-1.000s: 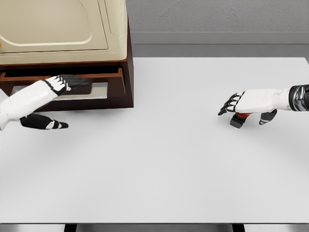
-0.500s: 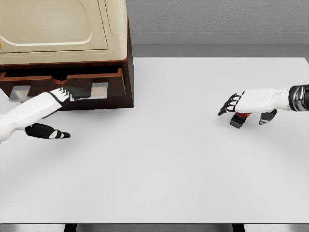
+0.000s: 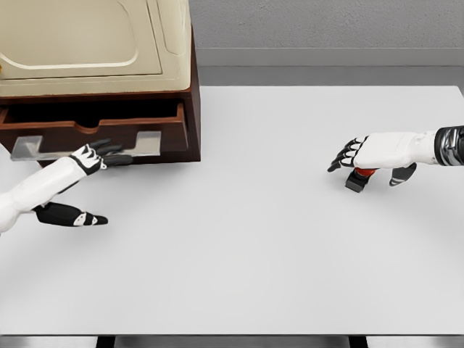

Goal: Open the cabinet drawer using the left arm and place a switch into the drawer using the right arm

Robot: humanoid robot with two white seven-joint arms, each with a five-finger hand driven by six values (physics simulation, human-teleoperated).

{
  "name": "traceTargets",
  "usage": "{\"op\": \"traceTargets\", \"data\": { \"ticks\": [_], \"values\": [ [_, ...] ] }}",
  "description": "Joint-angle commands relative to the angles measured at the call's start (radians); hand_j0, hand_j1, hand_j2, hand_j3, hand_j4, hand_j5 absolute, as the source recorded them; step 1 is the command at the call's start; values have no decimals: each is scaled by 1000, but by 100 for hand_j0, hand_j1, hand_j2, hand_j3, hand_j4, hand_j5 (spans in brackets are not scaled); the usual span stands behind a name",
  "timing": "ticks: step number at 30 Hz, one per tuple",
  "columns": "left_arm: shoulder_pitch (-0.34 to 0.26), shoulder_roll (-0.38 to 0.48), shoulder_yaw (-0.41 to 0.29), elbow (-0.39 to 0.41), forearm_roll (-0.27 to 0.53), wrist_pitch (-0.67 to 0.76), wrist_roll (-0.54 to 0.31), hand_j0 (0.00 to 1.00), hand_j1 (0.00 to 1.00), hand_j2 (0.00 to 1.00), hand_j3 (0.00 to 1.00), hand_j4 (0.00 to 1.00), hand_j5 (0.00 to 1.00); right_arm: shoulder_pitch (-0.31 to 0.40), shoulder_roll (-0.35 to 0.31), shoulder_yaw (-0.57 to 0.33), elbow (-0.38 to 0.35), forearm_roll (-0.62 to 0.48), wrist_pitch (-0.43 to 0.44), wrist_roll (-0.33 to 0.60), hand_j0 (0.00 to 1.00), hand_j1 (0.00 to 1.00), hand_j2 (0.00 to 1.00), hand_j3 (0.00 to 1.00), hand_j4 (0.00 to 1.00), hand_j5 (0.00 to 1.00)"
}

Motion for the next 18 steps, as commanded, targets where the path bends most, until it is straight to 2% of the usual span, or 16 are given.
{"op": "traceTargets", "data": {
  "ticks": [1,3,7,10,18],
  "values": [
    [6,8,67,18,-57,-3,-22,100,100,100,100,100,100,0,-2,-1,0,-3,2,0,100,100,100,100,100,100],
    [52,9,135,18,-49,-37,-22,100,100,100,100,100,100,0,-4,-1,-2,-4,2,0,100,100,100,100,100,100],
    [109,17,210,18,-26,-78,-22,100,100,100,100,100,100,0,-6,-1,-5,-6,2,0,100,100,100,100,100,100],
    [173,17,287,18,-14,-92,-22,100,100,100,100,100,100,0,-7,-1,-5,-6,2,0,100,100,100,100,100,100],
    [170,26,291,18,-12,-92,-24,100,100,100,100,100,100,-2,-10,-1,-5,-6,2,0,100,100,100,100,100,100]
  ]
}}
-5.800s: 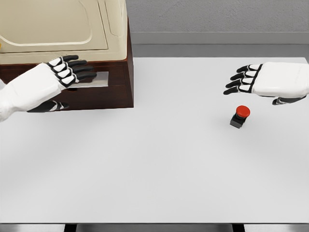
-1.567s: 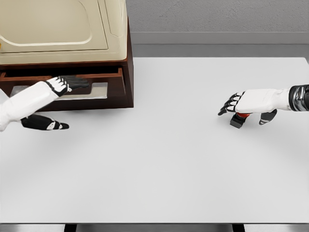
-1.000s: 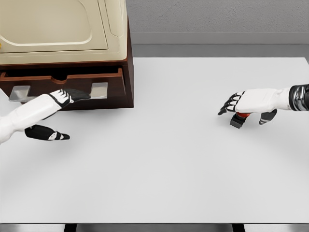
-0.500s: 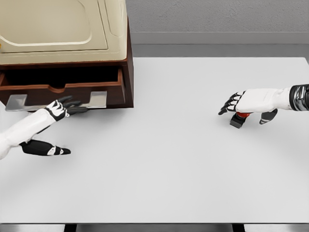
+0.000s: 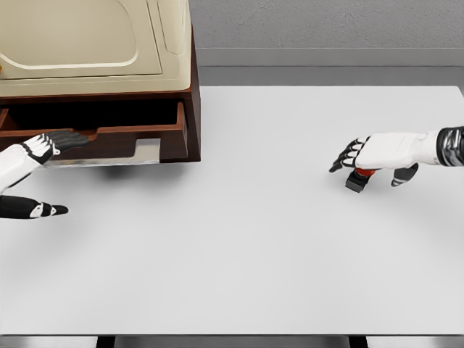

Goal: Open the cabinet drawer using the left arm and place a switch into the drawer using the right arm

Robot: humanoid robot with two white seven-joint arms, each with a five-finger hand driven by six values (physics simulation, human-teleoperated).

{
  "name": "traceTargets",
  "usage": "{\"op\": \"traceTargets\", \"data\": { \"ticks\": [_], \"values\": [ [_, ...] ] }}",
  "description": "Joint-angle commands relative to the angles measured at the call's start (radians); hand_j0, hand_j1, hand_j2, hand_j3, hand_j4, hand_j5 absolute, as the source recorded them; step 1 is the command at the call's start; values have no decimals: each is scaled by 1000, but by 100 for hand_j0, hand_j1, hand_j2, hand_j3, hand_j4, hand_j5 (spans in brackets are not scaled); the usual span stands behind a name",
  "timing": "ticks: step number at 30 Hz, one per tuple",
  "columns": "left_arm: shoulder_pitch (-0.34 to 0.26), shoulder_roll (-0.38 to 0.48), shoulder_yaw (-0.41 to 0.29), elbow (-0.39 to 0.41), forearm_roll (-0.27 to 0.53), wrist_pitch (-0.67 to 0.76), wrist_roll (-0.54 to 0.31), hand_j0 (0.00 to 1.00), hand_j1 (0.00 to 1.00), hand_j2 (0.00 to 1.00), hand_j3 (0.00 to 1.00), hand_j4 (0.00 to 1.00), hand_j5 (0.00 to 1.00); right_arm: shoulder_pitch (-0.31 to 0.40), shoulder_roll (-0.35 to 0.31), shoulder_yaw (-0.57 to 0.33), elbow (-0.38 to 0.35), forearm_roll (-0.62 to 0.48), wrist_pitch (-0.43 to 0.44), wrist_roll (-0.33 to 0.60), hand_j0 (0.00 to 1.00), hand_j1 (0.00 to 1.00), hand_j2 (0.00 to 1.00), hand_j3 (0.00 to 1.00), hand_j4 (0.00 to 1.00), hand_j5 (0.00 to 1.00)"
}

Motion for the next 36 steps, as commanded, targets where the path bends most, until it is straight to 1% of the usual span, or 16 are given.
{"op": "traceTargets", "data": {
  "ticks": [1,8,11,13,15,16,20,21,23,27,28,30,31,34,35,36],
  "values": [
    [2,3,3,0,7,0,1,100,100,100,100,100,100,0,-2,-1,0,-4,2,0,100,100,100,100,100,100],
    [-2,3,-11,0,6,0,0,100,100,100,100,100,100,2,-2,-1,0,-4,2,0,100,100,100,100,100,100],
    [-9,3,-11,0,6,0,0,100,100,100,100,100,100,0,-2,-1,-1,-4,2,0,98,98,98,98,98,98],
    [-9,3,-17,0,4,0,0,100,100,100,100,100,100,0,-2,-2,-1,-2,2,0,94,94,94,94,94,94],
    [-9,1,-17,0,4,0,0,100,100,100,100,100,100,0,-2,-2,-1,-2,2,0,94,94,94,94,94,94],
    [-9,3,-17,0,4,0,0,100,100,100,100,100,100,0,-2,-2,-1,-2,2,0,92,92,92,92,92,92],
    [-44,3,-16,-1,4,0,0,100,100,100,100,100,100,0,0,-2,0,-2,2,0,91,91,91,91,91,91],
    [-51,3,-16,-1,3,0,0,100,100,100,100,100,100,0,0,-2,0,-2,2,0,88,88,88,88,88,88],
    [-66,3,-16,-1,3,0,-2,100,100,100,100,100,100,0,0,-2,-1,-5,2,0,76,76,76,76,76,76],
    [-66,-16,-2,-1,-2,0,-9,100,100,100,100,100,100,0,2,-2,-1,-8,2,0,76,76,76,76,76,76],
    [-68,-35,3,-1,-2,0,-11,100,100,100,100,100,100,0,2,-2,-1,-8,2,0,76,76,76,76,76,76],
    [-86,-91,39,-1,-5,0,-12,100,100,100,100,100,100,0,3,-1,-1,-8,2,0,76,76,76,76,76,76],
    [-86,-121,55,-1,-6,0,-11,100,100,100,100,100,100,0,3,-1,-1,-8,2,0,77,77,77,77,77,77],
    [-86,-158,56,0,-10,0,-11,100,100,100,100,100,100,0,3,-1,-1,-8,2,0,77,77,77,77,77,77],
    [-86,-193,56,0,-10,0,-11,100,100,100,100,100,100,0,3,1,-1,-8,2,0,76,76,76,76,76,76],
    [-83,-209,56,0,-10,0,-11,100,100,100,100,100,100,0,5,1,-1,-8,2,0,76,76,76,76,76,76]
  ]
}}
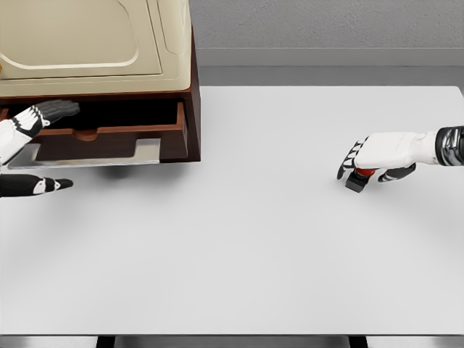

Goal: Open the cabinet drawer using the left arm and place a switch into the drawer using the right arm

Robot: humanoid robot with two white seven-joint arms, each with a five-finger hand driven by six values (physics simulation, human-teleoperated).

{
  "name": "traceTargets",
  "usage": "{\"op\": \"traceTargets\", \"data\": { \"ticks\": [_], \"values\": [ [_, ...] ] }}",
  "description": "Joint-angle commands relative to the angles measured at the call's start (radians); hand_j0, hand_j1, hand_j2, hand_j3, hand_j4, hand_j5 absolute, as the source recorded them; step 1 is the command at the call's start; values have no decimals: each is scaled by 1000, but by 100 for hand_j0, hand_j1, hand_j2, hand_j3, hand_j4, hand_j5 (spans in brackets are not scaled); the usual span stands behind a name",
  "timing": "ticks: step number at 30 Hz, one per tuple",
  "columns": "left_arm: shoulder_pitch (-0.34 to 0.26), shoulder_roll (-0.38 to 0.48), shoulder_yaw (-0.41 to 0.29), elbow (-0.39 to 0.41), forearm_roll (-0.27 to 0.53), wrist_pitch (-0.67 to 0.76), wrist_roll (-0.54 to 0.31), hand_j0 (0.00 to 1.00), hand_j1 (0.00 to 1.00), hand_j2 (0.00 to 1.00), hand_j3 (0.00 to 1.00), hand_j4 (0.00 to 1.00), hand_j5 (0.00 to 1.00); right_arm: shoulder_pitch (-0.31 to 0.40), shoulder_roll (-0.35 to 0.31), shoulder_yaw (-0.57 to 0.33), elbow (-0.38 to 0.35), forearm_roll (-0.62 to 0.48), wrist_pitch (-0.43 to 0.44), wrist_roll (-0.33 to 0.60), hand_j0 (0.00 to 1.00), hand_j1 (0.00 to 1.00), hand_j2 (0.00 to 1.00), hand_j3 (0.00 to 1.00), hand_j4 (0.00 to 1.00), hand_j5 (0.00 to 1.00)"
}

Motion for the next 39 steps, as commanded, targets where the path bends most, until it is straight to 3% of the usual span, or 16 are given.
{"op": "traceTargets", "data": {
  "ticks": [1,5,8,11,14,26,29,39],
  "values": [
    [0,-44,5,1,6,1,0,100,100,100,100,100,100,0,0,0,0,-4,2,0,76,76,76,76,76,76],
    [14,-56,1,1,6,1,0,100,100,100,100,100,100,0,2,0,0,-2,2,0,74,74,74,74,74,74],
    [20,-80,1,1,6,1,0,100,100,100,100,100,100,0,2,0,1,-2,2,0,64,64,64,64,64,64],
    [35,-91,5,1,6,1,-1,100,100,100,100,100,100,0,2,0,1,-4,2,0,64,64,64,64,64,64],
    [100,-166,105,1,10,1,-59,100,100,100,100,100,100,0,2,0,1,-4,2,0,64,64,64,64,64,64],
    [103,-242,151,1,12,1,-67,100,100,100,100,100,100,0,5,14,5,-2,2,0,60,60,60,60,60,60],
    [106,-243,151,1,12,1,-67,100,100,100,100,100,100,0,5,14,5,-4,2,0,45,45,45,45,45,45],
    [106,-245,153,1,15,1,-67,100,100,100,100,100,100,-6,8,6,-9,-10,2,0,33,33,33,33,33,33]
  ]
}}
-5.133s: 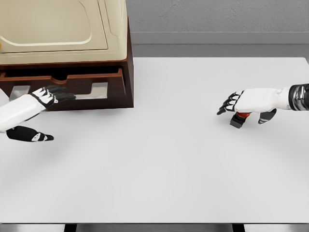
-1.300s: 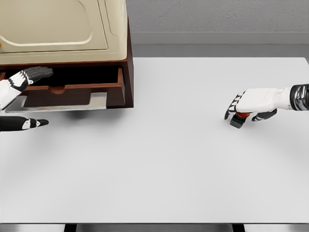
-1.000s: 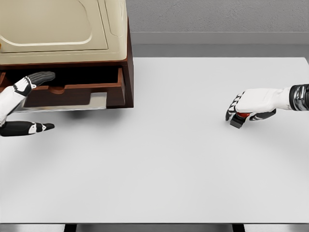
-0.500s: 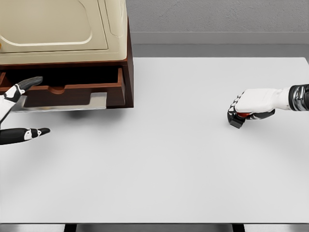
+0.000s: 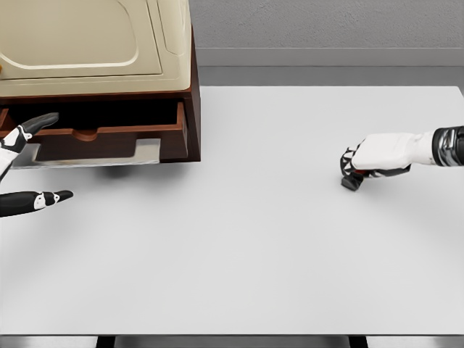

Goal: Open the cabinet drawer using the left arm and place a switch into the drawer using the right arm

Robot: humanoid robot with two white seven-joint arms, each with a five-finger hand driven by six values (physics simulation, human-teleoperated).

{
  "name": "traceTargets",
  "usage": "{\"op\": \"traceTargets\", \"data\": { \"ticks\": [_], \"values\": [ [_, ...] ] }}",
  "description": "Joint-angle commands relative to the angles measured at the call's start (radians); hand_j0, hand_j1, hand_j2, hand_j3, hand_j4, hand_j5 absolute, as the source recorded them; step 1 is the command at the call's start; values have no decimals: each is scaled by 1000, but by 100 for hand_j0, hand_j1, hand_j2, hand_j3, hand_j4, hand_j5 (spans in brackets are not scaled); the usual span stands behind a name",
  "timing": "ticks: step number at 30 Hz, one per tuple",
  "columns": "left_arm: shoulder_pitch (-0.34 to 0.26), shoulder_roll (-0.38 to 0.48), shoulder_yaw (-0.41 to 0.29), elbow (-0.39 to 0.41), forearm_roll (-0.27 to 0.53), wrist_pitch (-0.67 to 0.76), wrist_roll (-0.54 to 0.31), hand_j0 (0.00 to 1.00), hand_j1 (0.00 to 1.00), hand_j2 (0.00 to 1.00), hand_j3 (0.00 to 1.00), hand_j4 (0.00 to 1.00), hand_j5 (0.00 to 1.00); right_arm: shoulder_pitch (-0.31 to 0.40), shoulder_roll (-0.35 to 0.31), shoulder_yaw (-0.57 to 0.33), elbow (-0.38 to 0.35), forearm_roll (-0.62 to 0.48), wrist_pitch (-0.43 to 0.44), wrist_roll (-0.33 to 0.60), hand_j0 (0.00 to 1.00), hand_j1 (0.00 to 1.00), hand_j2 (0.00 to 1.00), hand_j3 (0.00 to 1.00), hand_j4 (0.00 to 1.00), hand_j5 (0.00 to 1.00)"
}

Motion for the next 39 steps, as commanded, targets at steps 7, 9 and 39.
{"op": "traceTargets", "data": {
  "ticks": [7,9,39],
  "values": [
    [0,0,-1,0,9,1,0,100,100,100,100,100,100,-28,48,-8,-54,-3,2,1,33,33,33,33,33,33],
    [0,0,-1,1,9,1,0,100,100,100,100,100,100,-54,72,-8,-57,-4,2,1,33,33,33,33,33,33],
    [0,-2,-1,0,11,1,-1,100,100,100,100,100,100,-337,344,61,-124,-7,2,1,32,32,32,32,32,32]
  ]
}}
